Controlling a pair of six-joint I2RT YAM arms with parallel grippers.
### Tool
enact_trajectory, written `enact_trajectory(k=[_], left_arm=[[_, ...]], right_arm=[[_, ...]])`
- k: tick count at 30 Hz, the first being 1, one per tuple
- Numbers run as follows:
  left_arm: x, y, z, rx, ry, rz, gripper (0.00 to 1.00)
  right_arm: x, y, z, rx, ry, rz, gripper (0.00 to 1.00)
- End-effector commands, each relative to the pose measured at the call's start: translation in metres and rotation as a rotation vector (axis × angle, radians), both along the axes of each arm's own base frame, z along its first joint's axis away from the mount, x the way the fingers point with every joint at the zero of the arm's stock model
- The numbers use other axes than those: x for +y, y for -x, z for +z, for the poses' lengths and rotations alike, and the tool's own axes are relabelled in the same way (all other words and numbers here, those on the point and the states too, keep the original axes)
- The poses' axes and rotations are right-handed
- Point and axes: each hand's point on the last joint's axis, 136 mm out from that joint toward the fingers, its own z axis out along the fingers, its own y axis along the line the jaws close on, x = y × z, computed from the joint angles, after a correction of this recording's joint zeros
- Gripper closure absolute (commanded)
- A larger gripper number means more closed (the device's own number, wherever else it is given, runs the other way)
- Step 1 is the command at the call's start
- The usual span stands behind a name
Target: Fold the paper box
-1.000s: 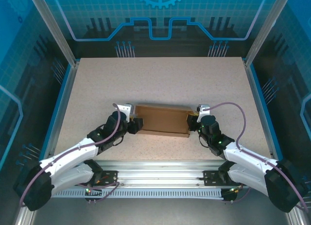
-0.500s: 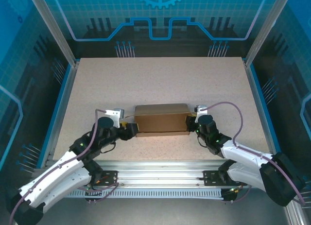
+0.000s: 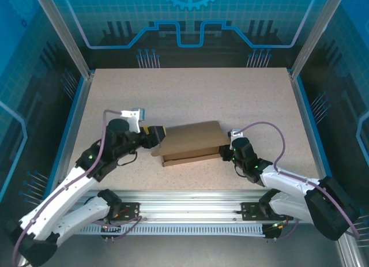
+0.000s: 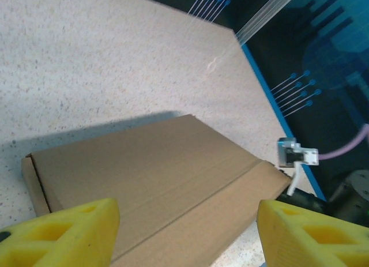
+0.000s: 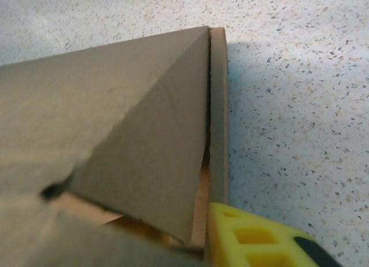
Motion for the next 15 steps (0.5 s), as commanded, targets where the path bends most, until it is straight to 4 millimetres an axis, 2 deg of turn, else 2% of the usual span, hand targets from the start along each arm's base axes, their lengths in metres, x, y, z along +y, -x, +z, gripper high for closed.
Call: enact_trajectory(k=[1,8,15], left_arm=[[-0.017,-0.004,-0.015,0.088,0.024,-0.069,0.35],[-0.039,-0.021,-0.055,0.233,-0.015,-0.124,0.34],[-0.049,-0.028,-0.070,0.295,-0.031,-0.148,0.34]], right_arm=[[0.006,0.014,0.006,0.028,-0.003,0.062,0.68],[0.007,0.044,0.007,0.119,0.000,0.163,0.57],[0.012,0.081,0.028,0.261,-0.040,0.265,0.54]])
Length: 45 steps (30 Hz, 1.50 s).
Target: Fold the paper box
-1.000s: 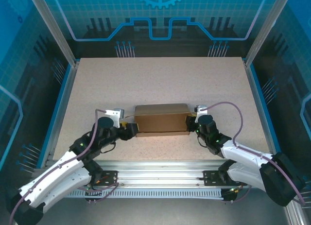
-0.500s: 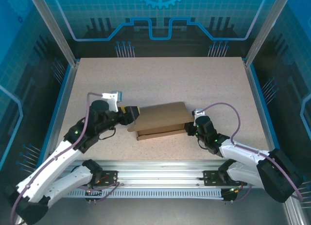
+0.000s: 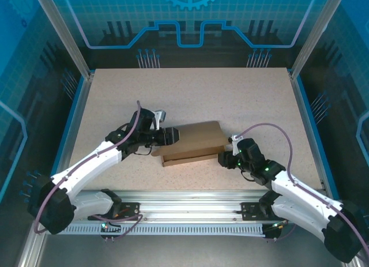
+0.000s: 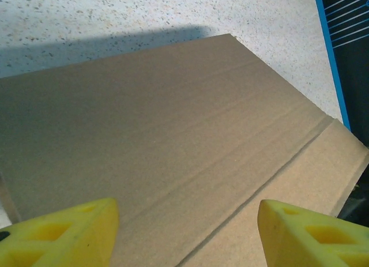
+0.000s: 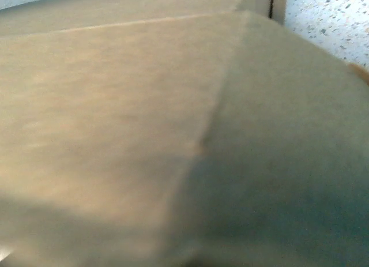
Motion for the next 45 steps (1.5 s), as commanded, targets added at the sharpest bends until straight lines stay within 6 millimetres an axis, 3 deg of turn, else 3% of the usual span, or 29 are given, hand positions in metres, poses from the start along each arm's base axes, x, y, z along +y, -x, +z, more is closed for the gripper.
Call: enact_trajectory(k=[1,4,12,16,20,22,26,30,36,45], left_arm=[[-0.009,-0.005,0.014,0.000,0.044,-0.022,0.34],[-0.010,-0.006,0.006,0.016,0.032,-0.023,0.34],[-0.008,-0.006,-0.012,0.044,-0.002,-0.029,0.34],[-0.009,-0.003,-0.025,0.073,-0.007,-0.034,0.34],[-0.008,0.000,-0.037,0.093,-0.016,-0.033,0.34],[-0.006,0.001,-0.040,0.096,-0.021,-0.031,0.34],[-0.005,0.004,-0.049,0.111,-0.027,-0.029,0.34],[-0.003,0.006,-0.058,0.119,-0.028,-0.021,0.34],[-0.002,0.008,-0.070,0.138,-0.043,-0.018,0.34],[-0.002,0.006,-0.084,0.144,-0.055,-0.016,0.34]], right_arm=[[0.004,0.032,0.011,0.117,-0.020,0.092,0.54],[0.010,0.052,0.028,0.142,-0.081,0.161,0.61],[0.054,0.086,0.110,0.115,-0.362,0.468,0.63],[0.074,0.079,0.154,0.038,-0.477,0.571,0.63],[0.078,0.042,0.166,-0.017,-0.458,0.503,0.64],[0.076,0.021,0.162,-0.018,-0.436,0.442,0.65],[0.065,-0.016,0.135,0.064,-0.394,0.296,0.66],[0.055,-0.033,0.101,0.135,-0.360,0.216,0.67],[0.047,-0.040,0.056,0.224,-0.334,0.167,0.68],[0.039,-0.037,0.006,0.318,-0.275,0.115,0.68]])
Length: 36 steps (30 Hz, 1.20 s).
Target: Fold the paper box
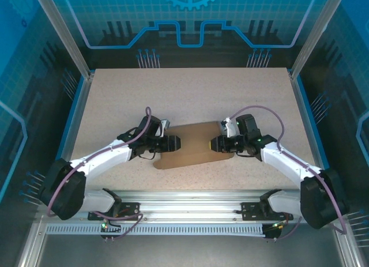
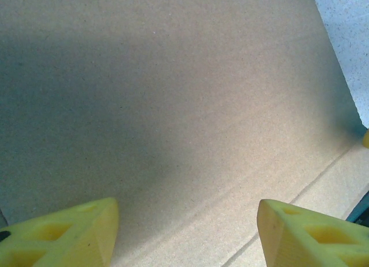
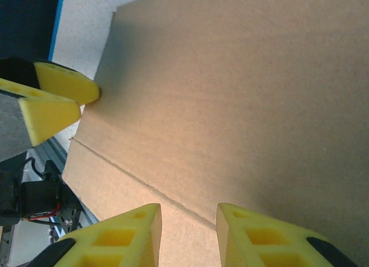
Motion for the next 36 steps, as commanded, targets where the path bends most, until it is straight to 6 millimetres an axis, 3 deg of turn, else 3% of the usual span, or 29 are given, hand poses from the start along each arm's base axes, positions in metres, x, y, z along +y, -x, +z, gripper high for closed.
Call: enact_trajectory(k=[1,18,21,25,28,30,32,34,36], left_arm=[[-0.001,0.002,-0.012,0.019,-0.003,-0.001,0.34],[0.000,-0.004,-0.036,0.014,-0.046,0.008,0.34],[-0.002,-0.007,-0.024,-0.017,-0.029,0.005,0.35],[-0.003,-0.012,0.007,-0.093,-0.007,0.002,0.34],[0.002,-0.012,0.031,-0.143,-0.003,0.009,0.33],[0.008,-0.009,0.042,-0.147,-0.011,0.012,0.25],[0.016,-0.004,0.046,-0.138,-0.040,0.012,0.17],[0.024,0.001,0.047,-0.125,-0.065,0.014,0.01],[0.032,0.006,0.045,-0.101,-0.079,0.026,0.01]], right_arm=[[-0.007,-0.004,-0.014,0.004,0.032,-0.033,0.68],[-0.020,0.005,-0.065,0.056,0.199,-0.076,0.70],[-0.018,0.003,-0.057,0.030,0.186,-0.075,0.70],[-0.009,-0.003,-0.021,-0.069,0.122,-0.044,0.64],[-0.007,-0.006,0.005,-0.130,0.074,-0.030,0.56],[-0.012,-0.008,0.015,-0.128,0.053,-0.037,0.46],[-0.019,-0.010,0.021,-0.112,0.043,-0.050,0.35],[-0.026,-0.010,0.025,-0.096,0.032,-0.058,0.20],[-0.033,-0.009,0.028,-0.074,0.034,-0.066,0.07]])
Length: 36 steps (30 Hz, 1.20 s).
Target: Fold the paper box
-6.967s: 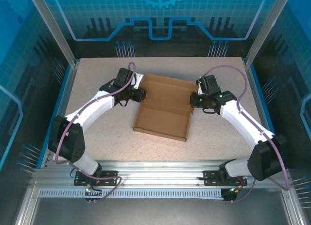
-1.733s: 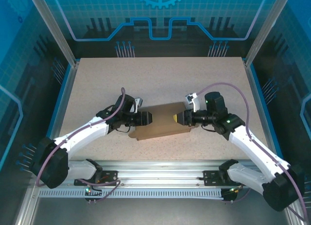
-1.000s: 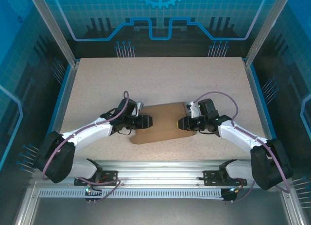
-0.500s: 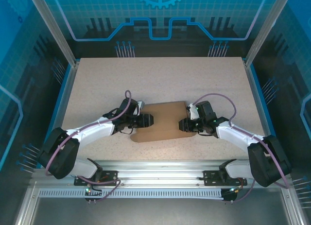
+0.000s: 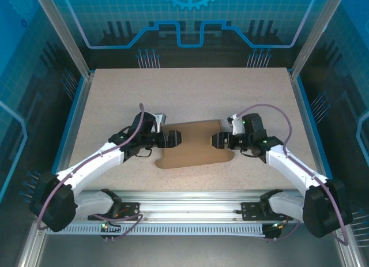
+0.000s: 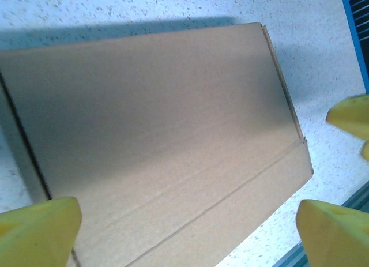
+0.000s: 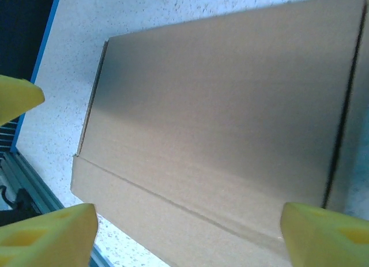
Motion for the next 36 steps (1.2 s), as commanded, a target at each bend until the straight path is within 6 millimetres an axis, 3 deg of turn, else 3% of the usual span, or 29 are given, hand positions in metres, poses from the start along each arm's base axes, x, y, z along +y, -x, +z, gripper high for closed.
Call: enact_trajectory(k=[1,5,9,17,36], left_arm=[[0.020,0.014,-0.006,0.063,-0.071,0.020,0.00],[0.032,0.023,-0.018,0.119,-0.092,0.056,0.01],[0.030,0.028,-0.031,0.178,-0.078,0.055,0.00],[0.031,0.027,-0.052,0.245,-0.105,0.075,0.01],[0.002,0.027,-0.078,0.336,-0.017,-0.018,0.01]], right_arm=[[-0.008,0.009,0.007,0.051,-0.007,0.022,0.01],[-0.023,0.011,-0.002,0.100,0.047,-0.014,0.00],[-0.032,0.012,-0.014,0.145,0.061,-0.027,0.00],[-0.026,0.009,-0.029,0.176,0.036,-0.012,0.00],[-0.008,0.003,-0.049,0.211,0.036,0.034,0.00]])
